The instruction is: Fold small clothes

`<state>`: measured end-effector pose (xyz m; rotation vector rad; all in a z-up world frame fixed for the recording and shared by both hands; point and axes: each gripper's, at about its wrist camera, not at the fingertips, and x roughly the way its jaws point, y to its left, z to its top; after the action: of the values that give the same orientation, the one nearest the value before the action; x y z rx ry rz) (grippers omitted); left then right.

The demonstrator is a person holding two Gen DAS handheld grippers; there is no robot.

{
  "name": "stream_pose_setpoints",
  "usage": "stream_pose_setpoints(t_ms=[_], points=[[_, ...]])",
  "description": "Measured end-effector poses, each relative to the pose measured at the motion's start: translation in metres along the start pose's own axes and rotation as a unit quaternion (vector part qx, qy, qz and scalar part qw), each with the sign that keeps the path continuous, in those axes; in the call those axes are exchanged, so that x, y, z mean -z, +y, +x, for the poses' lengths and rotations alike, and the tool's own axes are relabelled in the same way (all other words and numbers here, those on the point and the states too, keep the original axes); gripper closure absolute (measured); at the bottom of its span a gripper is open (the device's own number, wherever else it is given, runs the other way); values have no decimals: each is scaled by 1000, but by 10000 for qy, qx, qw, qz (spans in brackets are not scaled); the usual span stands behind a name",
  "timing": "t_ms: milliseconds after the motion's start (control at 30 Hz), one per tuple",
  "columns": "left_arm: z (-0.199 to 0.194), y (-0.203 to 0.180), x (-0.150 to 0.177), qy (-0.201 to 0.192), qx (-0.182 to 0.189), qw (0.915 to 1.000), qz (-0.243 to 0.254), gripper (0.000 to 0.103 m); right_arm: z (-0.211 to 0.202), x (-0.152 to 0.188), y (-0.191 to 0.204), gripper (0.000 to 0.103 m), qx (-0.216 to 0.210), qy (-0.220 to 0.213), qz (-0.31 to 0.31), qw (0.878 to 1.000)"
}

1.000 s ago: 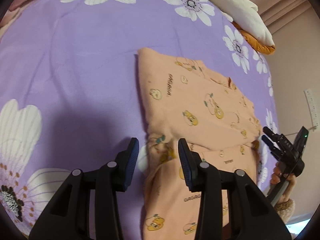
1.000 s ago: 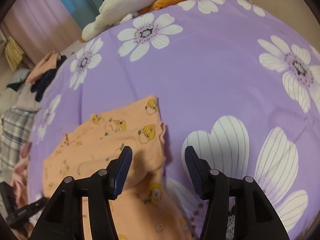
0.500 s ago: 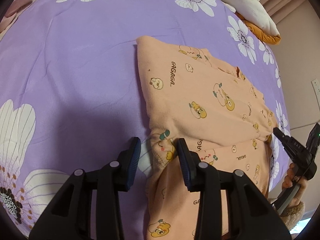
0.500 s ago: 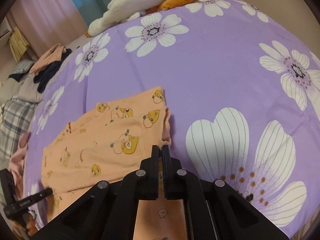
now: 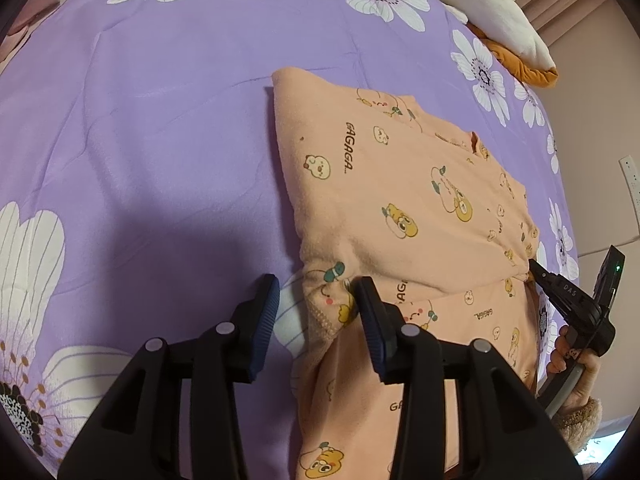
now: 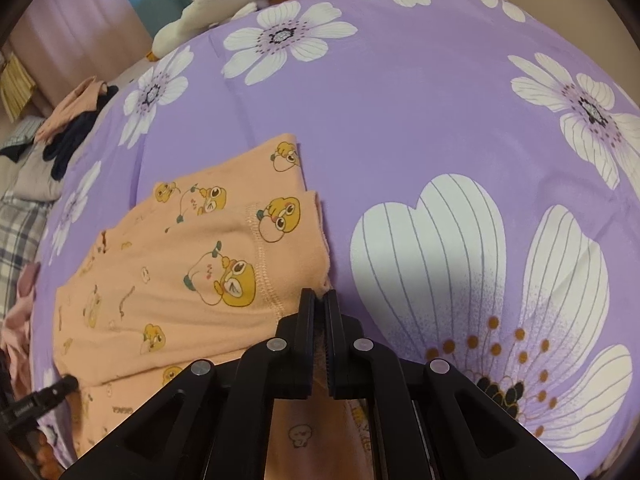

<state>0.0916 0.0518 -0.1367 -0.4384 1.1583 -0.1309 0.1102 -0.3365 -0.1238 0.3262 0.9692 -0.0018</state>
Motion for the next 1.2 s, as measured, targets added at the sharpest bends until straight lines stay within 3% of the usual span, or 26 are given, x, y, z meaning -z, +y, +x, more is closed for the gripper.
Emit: stream_pose_setpoints(t_ms=[600, 933, 1067, 1200], points=[[6, -12, 2, -125, -205, 9995, 225, 52, -2, 4, -5, 99, -71, -73, 42, 9999], [10, -14, 0, -130, -126, 9994, 298, 45, -2, 4, -5, 99, -74, -94, 25, 9999], [11, -22, -1, -46, 8, 9983, 589, 28, -1, 2, -2, 99, 3, -53, -88, 9999], [2, -33, 0, -3, -311, 9974, 656, 29, -6, -6, 1, 89, 149, 85, -276, 9995]])
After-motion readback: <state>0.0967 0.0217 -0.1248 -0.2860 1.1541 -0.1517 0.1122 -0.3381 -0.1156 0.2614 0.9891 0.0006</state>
